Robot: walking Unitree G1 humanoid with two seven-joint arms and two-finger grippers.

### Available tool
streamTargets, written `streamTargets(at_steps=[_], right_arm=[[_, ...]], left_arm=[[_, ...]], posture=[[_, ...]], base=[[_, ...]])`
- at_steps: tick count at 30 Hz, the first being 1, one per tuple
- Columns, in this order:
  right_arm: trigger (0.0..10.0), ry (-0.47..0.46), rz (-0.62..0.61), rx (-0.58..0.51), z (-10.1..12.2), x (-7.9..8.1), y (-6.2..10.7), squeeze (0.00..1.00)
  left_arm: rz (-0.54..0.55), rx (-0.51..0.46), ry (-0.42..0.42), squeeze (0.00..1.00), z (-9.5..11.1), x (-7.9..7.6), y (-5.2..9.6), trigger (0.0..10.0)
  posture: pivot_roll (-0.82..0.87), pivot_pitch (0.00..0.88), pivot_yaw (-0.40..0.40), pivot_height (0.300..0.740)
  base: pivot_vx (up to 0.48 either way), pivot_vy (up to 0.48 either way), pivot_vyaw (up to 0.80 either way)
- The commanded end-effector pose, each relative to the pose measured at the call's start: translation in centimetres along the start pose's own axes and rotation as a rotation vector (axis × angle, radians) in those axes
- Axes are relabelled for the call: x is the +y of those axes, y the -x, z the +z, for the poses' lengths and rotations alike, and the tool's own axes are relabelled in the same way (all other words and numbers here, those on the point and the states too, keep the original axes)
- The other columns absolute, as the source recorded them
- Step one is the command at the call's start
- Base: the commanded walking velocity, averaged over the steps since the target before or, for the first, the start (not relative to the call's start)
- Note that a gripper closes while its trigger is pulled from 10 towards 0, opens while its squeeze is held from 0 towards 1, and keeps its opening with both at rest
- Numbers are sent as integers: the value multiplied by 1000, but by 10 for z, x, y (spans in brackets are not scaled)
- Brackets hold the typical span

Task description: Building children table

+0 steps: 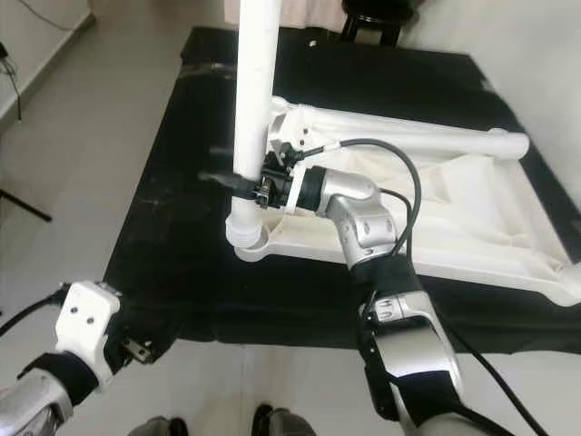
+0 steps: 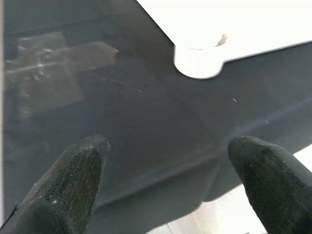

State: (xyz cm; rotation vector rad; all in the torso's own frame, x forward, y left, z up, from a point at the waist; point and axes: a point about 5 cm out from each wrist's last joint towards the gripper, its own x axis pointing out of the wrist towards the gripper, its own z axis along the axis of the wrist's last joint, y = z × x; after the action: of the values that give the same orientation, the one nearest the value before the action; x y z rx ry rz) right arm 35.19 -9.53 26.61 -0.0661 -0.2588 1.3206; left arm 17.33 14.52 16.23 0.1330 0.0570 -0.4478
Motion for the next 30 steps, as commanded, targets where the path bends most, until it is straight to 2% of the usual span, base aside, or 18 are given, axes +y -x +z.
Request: streamTargets(at_steps=[1, 3, 7, 12, 18, 30], right_arm=[[10000, -4, 17, -24, 3, 2, 1, 0], [10000, -6, 26, -26, 2, 3, -1, 0], [10000, -18, 44, -40, 1, 6, -7, 0], [10000, -24, 56, -49, 1, 7, -9, 0], [10000, -57, 117, -28, -3, 5, -1, 0], [10000, -68, 124, 28, -7, -2, 4, 0]], left_arm=[[4, -6, -6, 0, 0, -4, 2, 10000], [6, -7, -9, 0, 0, -5, 1, 10000], [33, -4, -69, 0, 1, -2, 0, 10000], [51, -3, -88, 0, 0, -1, -1, 10000], [-43, 13, -82, 0, -3, -9, 5, 10000], [-103, -29, -105, 0, -1, -16, 6, 10000]], posture=[[-184, 292, -102, 740], [-183, 293, -103, 740], [-179, 287, -101, 740], [-176, 286, -101, 740], [-160, 294, -86, 740], [-157, 316, -80, 740]], base=[[0, 0, 0], [0, 0, 0], [0, 0, 0], [0, 0, 0], [0, 0, 0], [0, 0, 0]])
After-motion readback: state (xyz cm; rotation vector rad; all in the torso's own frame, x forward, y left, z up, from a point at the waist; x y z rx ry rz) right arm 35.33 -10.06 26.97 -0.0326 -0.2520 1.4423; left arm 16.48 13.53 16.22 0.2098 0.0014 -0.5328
